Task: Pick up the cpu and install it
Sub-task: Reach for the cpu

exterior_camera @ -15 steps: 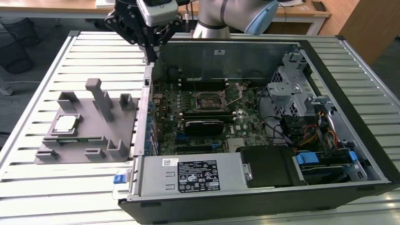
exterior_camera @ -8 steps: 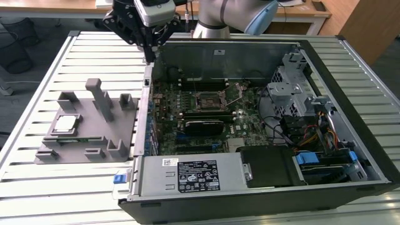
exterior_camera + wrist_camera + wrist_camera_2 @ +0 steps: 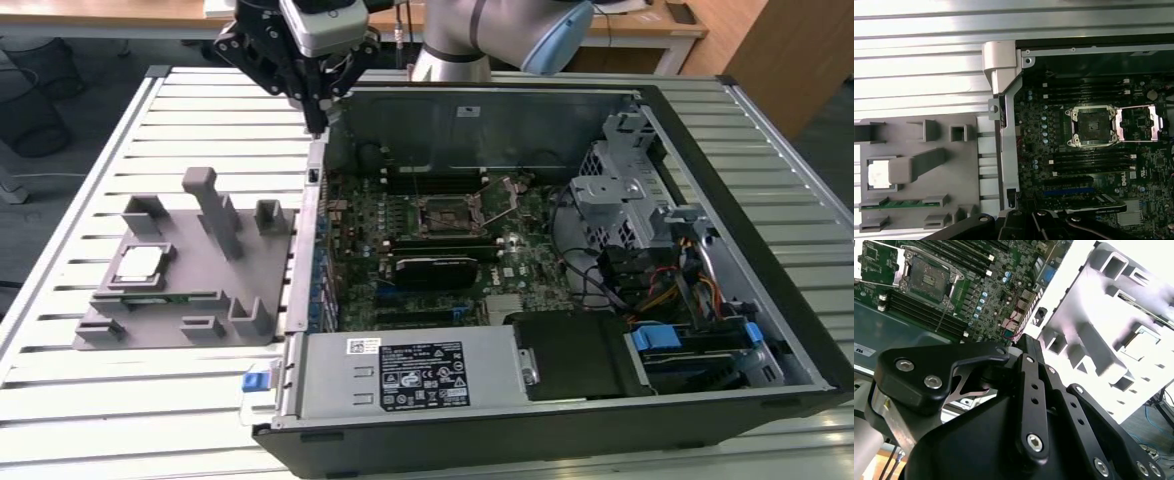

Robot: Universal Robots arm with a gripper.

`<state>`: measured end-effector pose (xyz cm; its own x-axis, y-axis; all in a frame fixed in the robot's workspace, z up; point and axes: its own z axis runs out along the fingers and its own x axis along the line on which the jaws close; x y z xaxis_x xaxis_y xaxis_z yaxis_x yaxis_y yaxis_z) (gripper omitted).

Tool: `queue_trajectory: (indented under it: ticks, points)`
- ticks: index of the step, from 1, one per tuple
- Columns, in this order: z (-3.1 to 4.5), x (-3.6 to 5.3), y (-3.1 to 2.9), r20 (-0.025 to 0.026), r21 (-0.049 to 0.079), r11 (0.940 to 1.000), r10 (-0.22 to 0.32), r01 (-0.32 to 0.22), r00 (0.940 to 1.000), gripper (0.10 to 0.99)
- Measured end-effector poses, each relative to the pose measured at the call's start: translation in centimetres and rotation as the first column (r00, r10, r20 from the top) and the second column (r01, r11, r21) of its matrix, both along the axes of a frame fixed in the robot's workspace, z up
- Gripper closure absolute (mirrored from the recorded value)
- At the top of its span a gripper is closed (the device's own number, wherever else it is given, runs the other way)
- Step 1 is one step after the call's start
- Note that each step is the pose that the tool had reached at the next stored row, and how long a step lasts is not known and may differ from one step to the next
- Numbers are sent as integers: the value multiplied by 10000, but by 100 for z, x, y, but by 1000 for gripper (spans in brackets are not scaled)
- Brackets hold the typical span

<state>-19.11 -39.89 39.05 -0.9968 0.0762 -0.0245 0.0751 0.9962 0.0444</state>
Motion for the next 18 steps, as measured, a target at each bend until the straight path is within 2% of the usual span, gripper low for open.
queue_trajectory:
  ticks: [18]
  points:
    - [-4,-85,0,-1,0,10000,0,0,10000,980]
